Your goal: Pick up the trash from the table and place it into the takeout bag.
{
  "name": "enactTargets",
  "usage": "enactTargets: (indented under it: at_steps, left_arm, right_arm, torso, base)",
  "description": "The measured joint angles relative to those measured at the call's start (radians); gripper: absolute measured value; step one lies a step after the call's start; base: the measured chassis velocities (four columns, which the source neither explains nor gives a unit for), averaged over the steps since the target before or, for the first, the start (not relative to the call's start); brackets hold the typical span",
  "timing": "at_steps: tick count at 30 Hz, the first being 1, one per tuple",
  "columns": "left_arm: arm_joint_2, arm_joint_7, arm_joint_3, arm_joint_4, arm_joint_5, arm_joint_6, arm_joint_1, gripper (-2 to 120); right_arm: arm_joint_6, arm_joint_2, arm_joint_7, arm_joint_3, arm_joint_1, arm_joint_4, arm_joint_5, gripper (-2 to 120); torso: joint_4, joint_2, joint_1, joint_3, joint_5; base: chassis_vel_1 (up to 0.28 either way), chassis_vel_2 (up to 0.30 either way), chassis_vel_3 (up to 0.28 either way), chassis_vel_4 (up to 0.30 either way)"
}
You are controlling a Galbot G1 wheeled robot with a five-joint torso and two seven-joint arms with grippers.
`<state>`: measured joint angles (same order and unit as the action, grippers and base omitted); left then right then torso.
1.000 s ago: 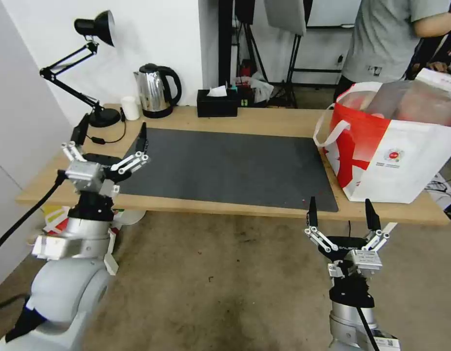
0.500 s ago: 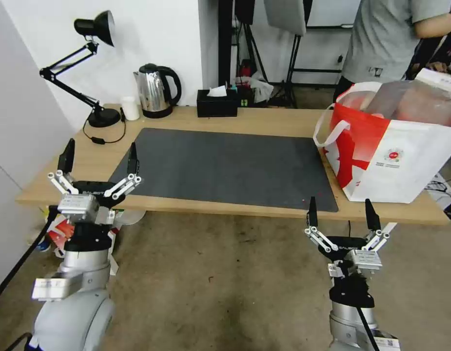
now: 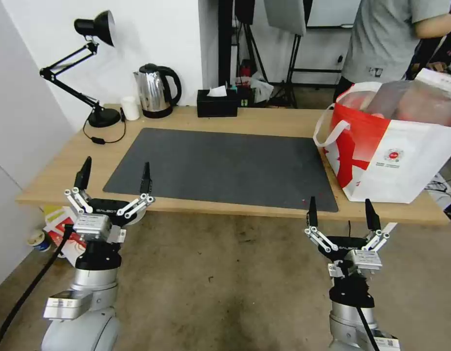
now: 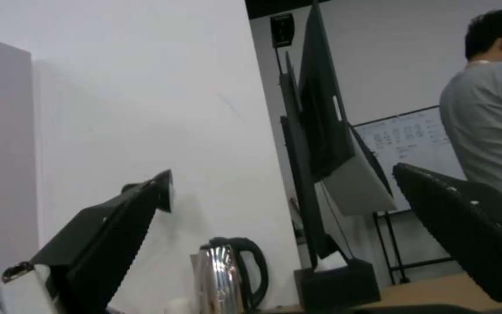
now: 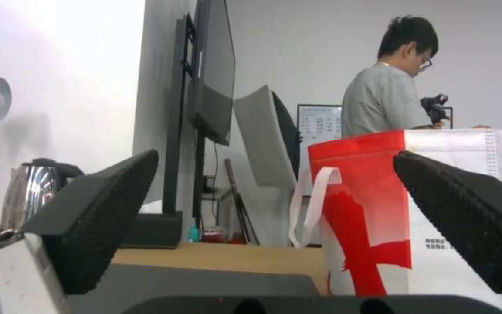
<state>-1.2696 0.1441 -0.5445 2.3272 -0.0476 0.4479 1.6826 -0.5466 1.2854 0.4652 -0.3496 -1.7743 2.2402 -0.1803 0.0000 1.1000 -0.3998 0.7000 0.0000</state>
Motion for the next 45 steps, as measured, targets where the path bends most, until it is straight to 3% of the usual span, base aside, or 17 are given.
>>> enactTargets:
  at_steps: [13, 45]
  left_arm:
    - [-0.002, -0.025, 0.004, -0.027, -0.003, 0.055, 0.077, 100]
    - [-0.016, -0.025, 0.025, -0.018, 0.034, 0.073, 0.1, 100]
  right_arm:
    - [0.0, 0.0, 0.0, 0.0, 0.0, 0.0, 0.0, 100]
    - [0.0, 0.0, 0.0, 0.0, 0.0, 0.0, 0.0, 100]
  torso:
    - [0.0, 0.0, 0.0, 0.0, 0.0]
    - [0.0, 0.0, 0.0, 0.0, 0.0]
  base:
    - [0.0, 0.0, 0.0, 0.0]
    - [0.0, 0.0, 0.0, 0.0]
